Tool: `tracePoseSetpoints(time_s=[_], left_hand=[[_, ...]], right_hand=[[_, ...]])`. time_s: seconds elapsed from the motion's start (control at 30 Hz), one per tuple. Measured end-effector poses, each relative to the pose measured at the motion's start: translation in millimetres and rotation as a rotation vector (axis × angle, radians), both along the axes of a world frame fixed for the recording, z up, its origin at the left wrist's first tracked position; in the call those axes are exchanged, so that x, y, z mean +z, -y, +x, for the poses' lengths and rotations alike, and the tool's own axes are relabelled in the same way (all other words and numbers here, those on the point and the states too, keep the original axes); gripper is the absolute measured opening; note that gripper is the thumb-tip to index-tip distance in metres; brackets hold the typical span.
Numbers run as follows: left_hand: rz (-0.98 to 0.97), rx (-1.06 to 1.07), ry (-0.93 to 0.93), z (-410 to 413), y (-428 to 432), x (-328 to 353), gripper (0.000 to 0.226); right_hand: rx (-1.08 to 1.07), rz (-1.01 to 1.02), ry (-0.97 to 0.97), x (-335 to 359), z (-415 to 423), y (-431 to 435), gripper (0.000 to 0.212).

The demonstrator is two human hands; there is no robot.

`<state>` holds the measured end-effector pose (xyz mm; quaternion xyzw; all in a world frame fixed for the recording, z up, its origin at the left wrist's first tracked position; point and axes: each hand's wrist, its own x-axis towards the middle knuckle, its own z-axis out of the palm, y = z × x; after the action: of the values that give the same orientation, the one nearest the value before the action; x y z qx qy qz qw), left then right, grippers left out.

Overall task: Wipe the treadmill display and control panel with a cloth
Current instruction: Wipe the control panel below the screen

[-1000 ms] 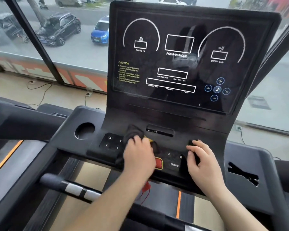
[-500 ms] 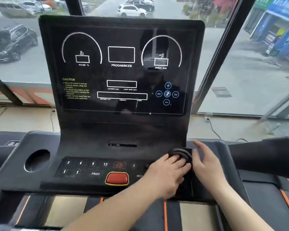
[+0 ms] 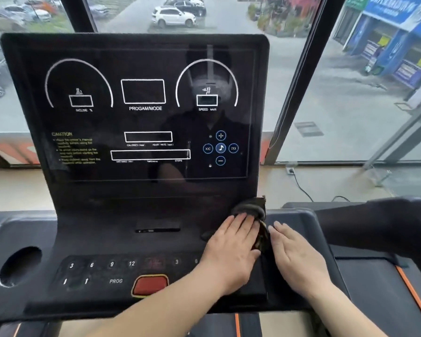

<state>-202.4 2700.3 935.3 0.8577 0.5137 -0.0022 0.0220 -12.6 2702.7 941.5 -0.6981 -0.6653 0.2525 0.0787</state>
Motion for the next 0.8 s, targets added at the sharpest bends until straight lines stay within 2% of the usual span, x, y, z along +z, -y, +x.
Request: tracePoseSetpoints(time_s=[0.1, 0.17, 0.27, 0.37, 0.5, 0.53, 0.6, 0.67, 0.8], left_hand=[[0.130, -0.015, -0.113, -6, -36, 32, 0.067], [0.266, 0.093, -0.065, -12, -65, 54, 0.069], [0.324, 0.161, 0.047, -19, -81, 70, 0.068], [0.269, 0.129, 0.130, -18, -58, 49, 0.064], [0.089, -0.017, 0.018, -28, -15, 8, 0.060], [0.061, -0.055, -0.029, -32, -13, 7, 0.060], [0.138, -0.080, -0.095, -39, -20, 19, 0.061], [0.260, -0.021, -0.071, -47, -34, 39, 0.064], [0.359, -0.028, 0.003, -66, -48, 58, 0.060]], right_hand=[[-0.007, 0.007, 0.043, 3, 0, -1, 0.063], [-0.011, 0.006, 0.030, 6, 1, -7, 0.070], [0.005, -0.009, 0.023, 4, 2, -10, 0.071], [-0.030, -0.003, -0.007, 1, 2, -9, 0.067], [-0.023, -0.008, -0.016, 4, -1, -11, 0.063], [-0.033, -0.019, -0.035, 8, -3, -12, 0.060], [-0.102, -0.015, -0.156, 20, -9, -11, 0.061], [-0.191, 0.019, -0.288, 33, -18, -6, 0.063], [-0.248, 0.178, -0.372, 52, -50, 0, 0.060]])
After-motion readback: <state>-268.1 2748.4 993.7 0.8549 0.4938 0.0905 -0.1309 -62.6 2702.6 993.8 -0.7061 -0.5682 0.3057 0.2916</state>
